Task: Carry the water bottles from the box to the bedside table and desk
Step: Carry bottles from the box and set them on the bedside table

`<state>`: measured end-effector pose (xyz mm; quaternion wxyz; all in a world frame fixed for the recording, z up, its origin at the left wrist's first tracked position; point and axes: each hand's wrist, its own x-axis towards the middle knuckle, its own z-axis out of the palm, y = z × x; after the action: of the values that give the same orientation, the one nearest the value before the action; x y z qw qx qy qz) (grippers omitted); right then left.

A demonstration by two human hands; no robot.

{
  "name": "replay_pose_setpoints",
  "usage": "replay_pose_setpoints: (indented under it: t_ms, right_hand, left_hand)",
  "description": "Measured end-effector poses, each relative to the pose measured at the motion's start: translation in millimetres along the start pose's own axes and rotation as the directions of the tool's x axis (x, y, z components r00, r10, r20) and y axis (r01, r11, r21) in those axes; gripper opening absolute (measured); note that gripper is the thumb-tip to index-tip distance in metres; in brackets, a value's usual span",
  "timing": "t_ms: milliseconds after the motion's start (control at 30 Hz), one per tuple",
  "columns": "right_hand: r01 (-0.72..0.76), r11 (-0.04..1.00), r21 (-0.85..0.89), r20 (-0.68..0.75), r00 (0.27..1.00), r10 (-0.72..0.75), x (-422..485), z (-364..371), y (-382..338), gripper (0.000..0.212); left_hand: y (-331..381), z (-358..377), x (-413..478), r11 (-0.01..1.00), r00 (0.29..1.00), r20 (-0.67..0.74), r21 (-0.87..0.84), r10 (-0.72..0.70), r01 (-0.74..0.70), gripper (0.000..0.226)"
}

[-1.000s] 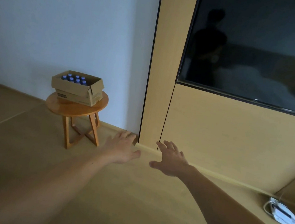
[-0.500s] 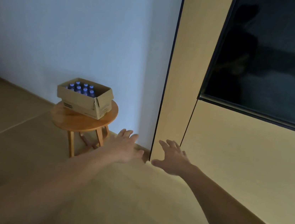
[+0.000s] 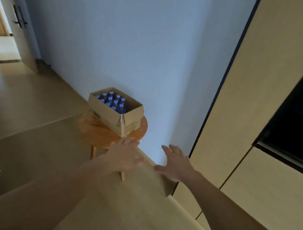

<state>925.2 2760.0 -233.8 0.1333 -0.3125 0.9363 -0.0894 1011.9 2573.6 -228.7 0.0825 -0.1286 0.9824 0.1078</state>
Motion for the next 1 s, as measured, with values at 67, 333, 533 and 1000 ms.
replay_pose_setpoints:
  t_ms: [67,333,533,1000]
  right_hand:
    - [0.021,1.000,-0.023,0.006,1.000,-0.021,39.6,-5.6,-4.8,0.088]
    - [0.048,0.997,-0.060,0.020,0.999,-0.047,195.4,-28.5,-26.7,0.087]
    - [0.081,0.997,-0.017,0.046,0.996,-0.080,287.0,-33.6,-35.1,0.087]
    - [0.343,0.939,-0.012,0.104,0.935,-0.340,525.2,-78.7,-37.7,0.084]
  left_hand:
    - [-18.2,-1.7,28.9,1.000,0.999,-0.039,0.001,-0.024,0.024,0.071]
    - [-89.4,-41.1,158.4,0.998,0.992,-0.106,0.004,-0.066,0.067,0.067]
    - [-125.1,-60.4,234.8,0.992,0.991,-0.051,-0.026,-0.121,0.120,0.071]
    - [-188.2,-84.8,408.0,0.930,0.929,-0.068,-0.070,-0.364,0.360,0.075]
